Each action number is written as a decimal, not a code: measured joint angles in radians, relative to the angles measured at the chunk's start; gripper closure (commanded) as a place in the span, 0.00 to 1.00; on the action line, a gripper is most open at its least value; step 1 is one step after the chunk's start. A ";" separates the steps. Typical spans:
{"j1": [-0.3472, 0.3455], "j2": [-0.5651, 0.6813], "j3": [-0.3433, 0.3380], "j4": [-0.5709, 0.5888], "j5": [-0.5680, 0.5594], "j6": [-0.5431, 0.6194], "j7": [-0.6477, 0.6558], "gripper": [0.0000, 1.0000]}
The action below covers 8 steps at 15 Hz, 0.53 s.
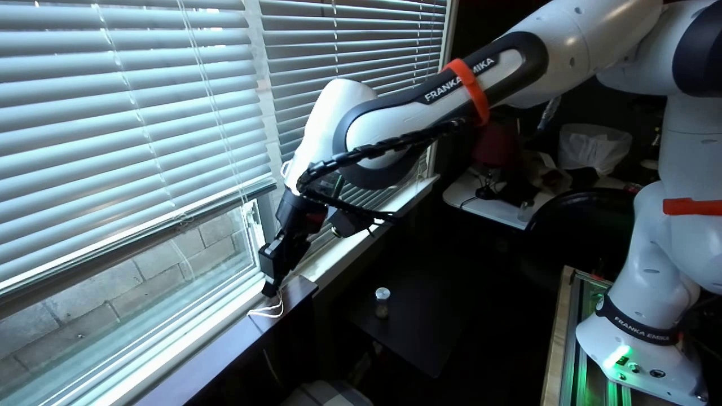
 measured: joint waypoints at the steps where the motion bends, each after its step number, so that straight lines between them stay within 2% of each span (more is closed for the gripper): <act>1: -0.010 0.021 0.007 0.007 0.027 -0.020 -0.018 1.00; 8: -0.042 0.130 0.022 0.014 0.114 -0.120 -0.053 1.00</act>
